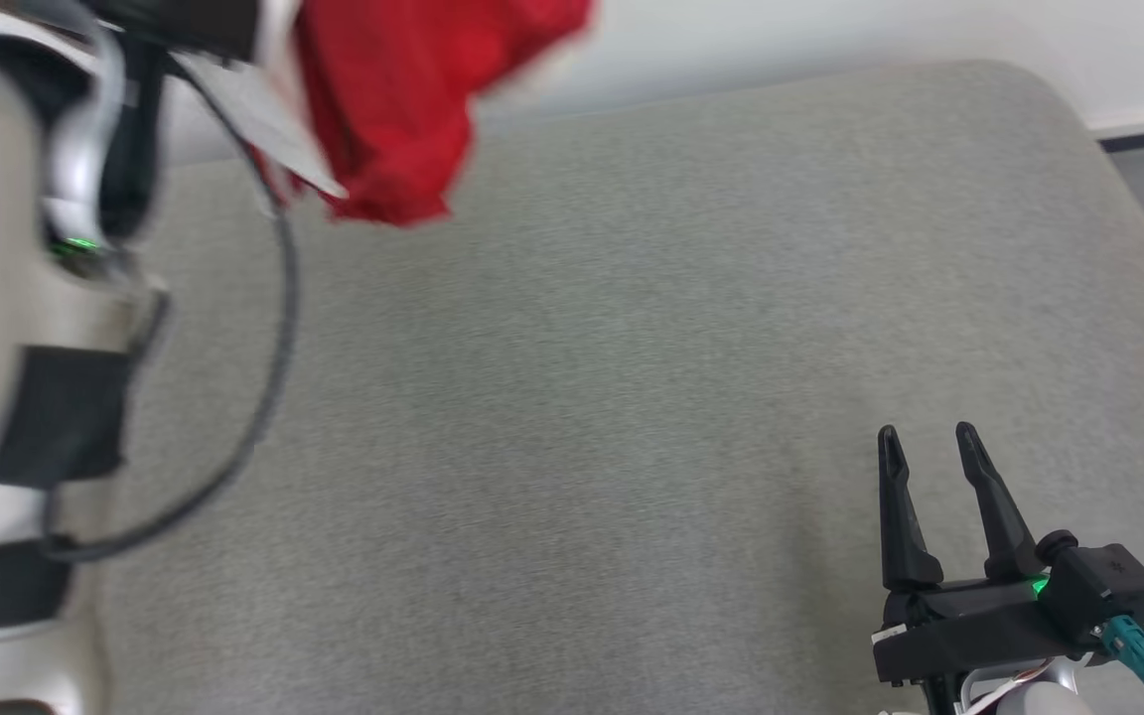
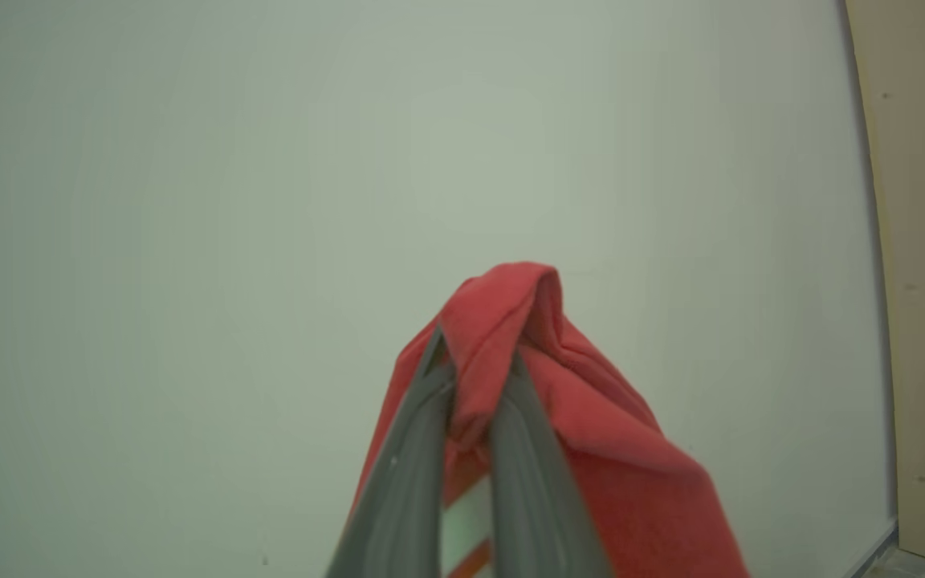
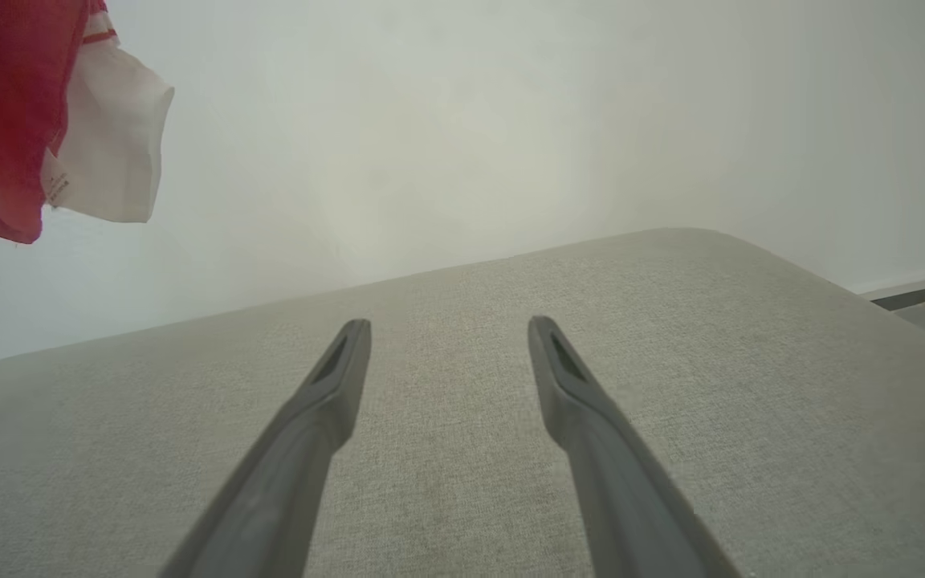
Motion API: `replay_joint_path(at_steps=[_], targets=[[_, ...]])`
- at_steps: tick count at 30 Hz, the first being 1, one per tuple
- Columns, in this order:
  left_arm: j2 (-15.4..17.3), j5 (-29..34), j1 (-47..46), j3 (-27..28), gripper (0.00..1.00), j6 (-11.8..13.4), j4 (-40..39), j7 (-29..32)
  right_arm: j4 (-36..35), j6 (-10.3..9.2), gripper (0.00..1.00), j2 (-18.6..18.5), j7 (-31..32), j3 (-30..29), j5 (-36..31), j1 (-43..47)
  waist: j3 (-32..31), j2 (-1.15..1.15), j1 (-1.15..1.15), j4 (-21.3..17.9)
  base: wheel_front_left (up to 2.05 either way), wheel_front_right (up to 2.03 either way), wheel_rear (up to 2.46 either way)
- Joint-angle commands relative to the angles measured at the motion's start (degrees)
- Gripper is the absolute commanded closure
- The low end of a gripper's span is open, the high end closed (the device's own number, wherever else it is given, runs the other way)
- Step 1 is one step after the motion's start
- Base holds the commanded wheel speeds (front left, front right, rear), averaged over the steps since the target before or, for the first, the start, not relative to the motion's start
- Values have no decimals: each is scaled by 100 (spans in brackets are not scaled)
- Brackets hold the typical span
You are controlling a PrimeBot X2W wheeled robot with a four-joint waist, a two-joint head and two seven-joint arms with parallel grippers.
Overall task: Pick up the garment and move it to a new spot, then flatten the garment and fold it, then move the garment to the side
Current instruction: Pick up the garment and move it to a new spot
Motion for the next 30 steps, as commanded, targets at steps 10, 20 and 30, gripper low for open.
replay_joint_path(at_steps=[10,20,30], targets=[[-674,-201,1047,-430,100,196,68,-206,-63,-12,0,9,-28,13,88,96,164,0,1,-600,0,0,0],[-745,-257,2973,-713,100,360,1082,-737,-31,-12,0,9,-28,34,68,-18,295,0,1,-675,0,0,0],[-1002,-86,3328,-1127,0,328,1740,-1204,-1,-12,0,7,-28,-26,-55,4,116,0,1,-386,0,0,0]])
